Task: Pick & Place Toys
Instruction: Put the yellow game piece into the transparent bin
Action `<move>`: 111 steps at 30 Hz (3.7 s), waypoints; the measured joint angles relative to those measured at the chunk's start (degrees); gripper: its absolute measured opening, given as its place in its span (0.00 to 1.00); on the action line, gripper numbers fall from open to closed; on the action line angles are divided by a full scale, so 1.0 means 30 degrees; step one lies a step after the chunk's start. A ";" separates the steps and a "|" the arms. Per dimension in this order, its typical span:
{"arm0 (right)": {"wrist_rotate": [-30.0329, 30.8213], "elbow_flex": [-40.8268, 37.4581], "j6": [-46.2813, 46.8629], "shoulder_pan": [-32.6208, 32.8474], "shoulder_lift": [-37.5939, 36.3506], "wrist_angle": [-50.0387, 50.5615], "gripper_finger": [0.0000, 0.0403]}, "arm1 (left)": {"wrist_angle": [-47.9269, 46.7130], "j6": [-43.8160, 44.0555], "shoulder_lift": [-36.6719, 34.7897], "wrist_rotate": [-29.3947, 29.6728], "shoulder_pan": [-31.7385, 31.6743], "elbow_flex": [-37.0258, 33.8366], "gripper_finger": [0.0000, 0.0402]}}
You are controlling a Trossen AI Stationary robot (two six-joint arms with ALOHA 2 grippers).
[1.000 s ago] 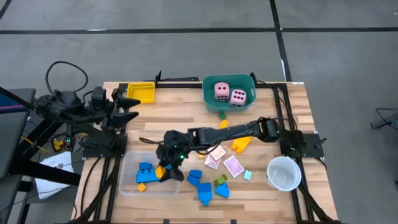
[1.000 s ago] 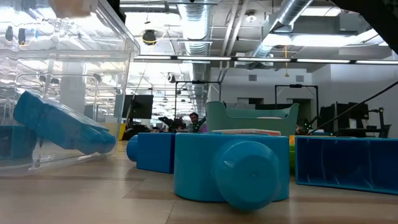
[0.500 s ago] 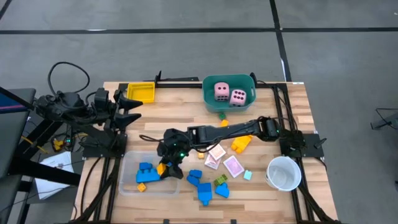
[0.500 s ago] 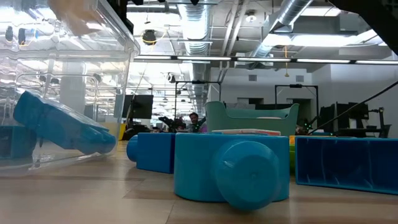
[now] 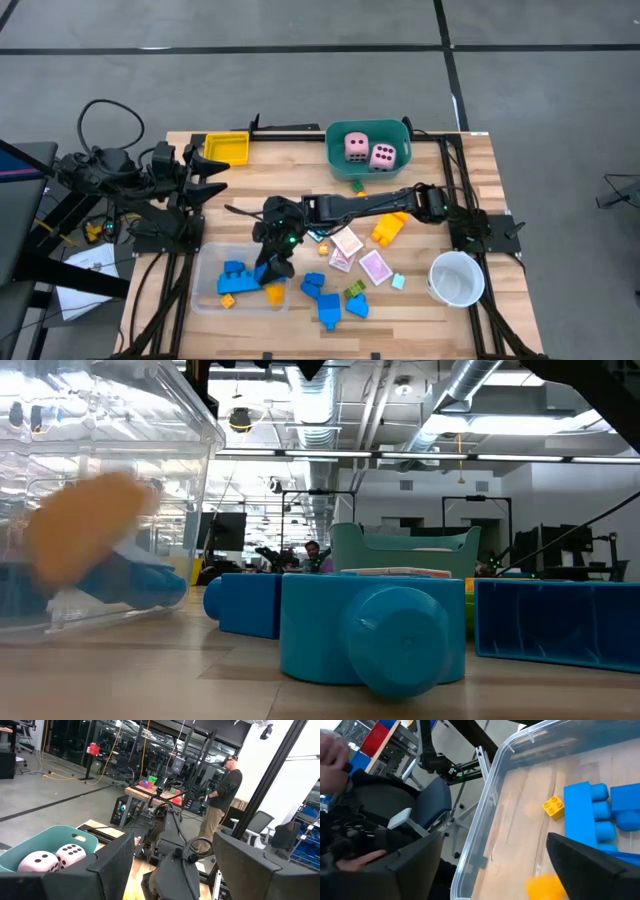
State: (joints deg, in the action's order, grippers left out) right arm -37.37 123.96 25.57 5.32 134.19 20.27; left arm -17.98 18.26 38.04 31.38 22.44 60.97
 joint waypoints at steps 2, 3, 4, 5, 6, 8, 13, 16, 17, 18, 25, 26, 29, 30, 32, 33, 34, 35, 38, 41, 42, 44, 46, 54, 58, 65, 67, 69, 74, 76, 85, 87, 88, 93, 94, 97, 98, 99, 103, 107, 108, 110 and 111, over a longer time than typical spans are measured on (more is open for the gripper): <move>-0.0050 0.0000 0.0124 0.0000 -0.0007 -0.0013 0.91 | -0.0006 0.0000 0.0000 0.0000 0.0000 0.0000 0.66; -0.0061 0.0000 0.0135 0.0003 -0.0007 -0.0017 0.92 | -0.0001 -0.0001 0.0000 0.0000 0.0000 0.0000 0.66; -0.0067 0.0000 0.0158 0.0007 -0.0007 -0.0022 0.93 | 0.0001 -0.0001 0.0000 0.0000 0.0000 0.0000 0.66; -0.0085 0.0000 0.0259 0.0007 -0.0007 -0.0024 0.94 | -0.0006 -0.0007 0.0000 0.0000 0.0000 0.0000 0.66; -0.0124 0.0000 0.0393 -0.0001 -0.0007 -0.0058 0.95 | -0.0006 -0.0007 0.0000 0.0000 0.0000 0.0000 0.66; -0.0232 0.0000 0.0673 -0.0051 -0.0094 0.0021 0.95 | -0.0001 -0.0007 0.0000 0.0000 0.0000 0.0000 0.66; -0.0164 0.0036 0.1336 -0.0310 -0.0401 0.0531 0.95 | 0.0001 -0.0007 0.0000 0.0000 0.0000 0.0000 0.66; 0.0007 -0.0015 0.1817 -0.0509 -0.0479 0.1805 0.95 | 0.0001 -0.0007 0.0000 0.0000 0.0000 0.0000 0.66; 0.0159 -0.0015 0.1848 -0.0590 -0.0544 0.2251 0.95 | 0.0009 -0.0007 0.0000 0.0000 0.0005 0.0000 0.66; 0.0379 -0.0015 0.1902 -0.0647 -0.0700 0.2920 0.95 | 0.0009 -0.0007 0.0000 0.0000 0.0000 0.0000 0.66; 0.4943 0.0007 0.0836 -0.0685 -0.2619 0.9597 0.95 | 0.0016 -0.0007 0.0000 -0.0601 0.0007 0.0000 0.66; 0.5833 0.0007 0.0659 -0.0678 -0.2977 1.0596 0.95 | 0.0010 -0.0007 0.0000 -0.0676 0.0007 0.0000 0.66; 0.8517 0.0015 0.0313 -0.0692 -0.4002 1.3280 0.95 | 0.0016 -0.0007 0.0000 -0.0940 0.0007 0.0000 0.66; 0.9392 0.0015 0.0266 -0.0692 -0.4304 1.4264 0.95 | 0.0006 -0.0007 0.0000 -0.0947 0.0007 0.0000 0.66; 1.0950 0.0015 0.0259 -0.0713 -0.4691 1.5860 0.95 | 0.0016 -0.0007 0.0000 -0.0947 0.0007 0.0000 0.66; 1.1539 0.0015 0.0136 -0.0714 -0.4843 1.6627 0.95 | 0.0009 -0.0018 0.0000 -0.0947 0.0006 0.0000 0.66; 1.2027 0.0009 -0.0015 -0.0714 -0.4941 1.7570 0.95 | 0.0009 -0.0095 0.0000 -0.0947 0.0007 0.0000 0.66; 1.2397 0.0000 -0.0131 -0.0714 -0.4996 1.8426 0.95 | 0.0016 -0.0180 0.0000 -0.0947 0.0007 0.0000 0.66; 1.3112 -0.0253 -0.0205 -0.0714 -0.5020 2.0347 0.94 | 0.0009 -0.0510 0.0020 -0.0947 0.0007 0.0000 0.66; 1.3115 -0.1269 -0.0263 -0.0678 -0.5049 2.1135 0.93 | 0.0001 -0.0516 0.0087 -0.0947 0.0007 0.0000 0.66; 1.3115 -0.1753 -0.0411 -0.0627 -0.5121 2.1281 0.93 | 0.0001 -0.0517 0.0087 -0.0947 0.0007 0.0000 0.66; 1.3109 -0.2921 -0.0698 -0.0434 -0.5407 2.0954 0.92 | 0.0003 -0.0510 0.0095 -0.0947 0.0007 0.0000 0.66; 1.3047 -0.4415 -0.0831 -0.0183 -0.5907 2.0588 0.91 | 0.0009 -0.0510 0.0091 -0.0947 0.0007 0.0000 0.66; 1.2881 -1.3661 0.0763 0.0471 -1.1501 1.7308 0.86 | 0.0169 -0.0468 0.0128 -0.0941 0.0007 0.0000 0.66; 1.0923 -1.9030 0.4232 0.0197 -1.6064 1.4425 0.85 | 0.0553 -0.0495 0.0326 -0.0933 0.0007 0.0000 0.66; 1.0663 -2.4677 1.3415 -0.1133 -2.1834 1.1394 0.85 | 0.1199 -0.0503 0.1358 -0.0925 0.0007 0.0000 0.66; 1.1679 -2.5149 1.4949 -0.1443 -2.2458 1.1278 0.85 | 0.1349 -0.0589 0.1723 -0.0925 0.0004 0.0000 0.66; 1.3160 -2.5308 1.5866 -0.1794 -2.2731 1.1604 0.85 | 0.1371 -0.0612 0.2082 -0.0925 0.0007 -0.0005 0.66; 1.5376 -2.5310 1.5592 -0.2927 -2.2205 1.3068 0.85 | 0.1553 -0.0626 0.2528 -0.0925 0.0007 -0.0007 0.66; 1.6031 -2.5321 1.4665 -0.3516 -2.1717 1.3759 0.85 | 0.1676 -0.0627 0.2592 -0.0925 0.0001 -0.0007 0.66; 1.6114 -2.5376 0.8113 -0.5598 -1.8435 1.2667 0.85 | 0.2340 -0.0648 0.2557 -0.0911 0.0000 -0.0007 0.66; 1.5848 -2.5369 0.6641 -0.5705 -1.8021 1.2380 0.85 | 0.2328 -0.0648 0.2557 -0.0911 0.0000 -0.0007 0.66; 1.5830 -2.5369 0.5987 -0.5693 -1.7888 1.2383 0.85 | 0.2325 -0.0641 0.2557 -0.0911 0.0000 -0.0007 0.66; 1.4982 -2.5369 0.4425 -0.5712 -1.7747 1.1968 0.85 | 0.2492 -0.0597 0.2557 -0.0911 0.0000 -0.0007 0.66; 1.4929 -2.5369 0.4325 -0.5690 -1.7733 1.1919 0.85 | 0.2487 -0.0593 0.2557 -0.0914 0.0000 -0.0007 0.66; 1.4914 -2.5369 0.3763 -0.5661 -1.7733 1.2060 0.85 | 0.2497 -0.0619 0.2554 -0.0914 0.0000 -0.0007 0.66; 1.4914 -2.5369 0.3553 -0.5695 -1.7733 1.2038 0.85 | 0.2500 -0.0623 0.2557 -0.0914 0.0000 -0.0007 0.66; 1.4925 -2.5369 0.3384 -0.5722 -1.7733 1.2000 0.85 | 0.2500 -0.0627 0.2556 -0.0911 0.0000 -0.0007 0.66; 1.4962 -2.5524 0.2802 -0.5727 -1.7733 1.1955 0.85 | 0.2500 -0.0641 0.2550 -0.0917 0.0000 -0.0007 0.66; 1.4914 -2.6551 0.2424 -0.5719 -1.7733 1.1174 0.85 | 0.2500 -0.0641 0.2550 -0.0911 0.0000 -0.0007 0.66; 1.4912 -2.6857 0.2434 -0.5719 -1.7733 1.1025 0.85 | 0.2500 -0.0641 0.2550 -0.0911 0.0000 -0.0007 0.66; 1.4929 -2.7341 0.2451 -0.5719 -1.7726 1.0907 0.85 | 0.2500 -0.0641 0.2550 -0.0911 0.0000 -0.0007 0.66; 1.4929 -2.7510 0.2451 -0.5719 -1.7733 1.0743 0.85 | 0.2500 -0.0641 0.2550 -0.0911 0.0000 -0.0007 0.66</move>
State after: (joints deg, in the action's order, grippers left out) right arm 7.42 41.43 32.93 -11.84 80.99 52.50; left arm -10.48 16.34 45.69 28.64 22.44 60.95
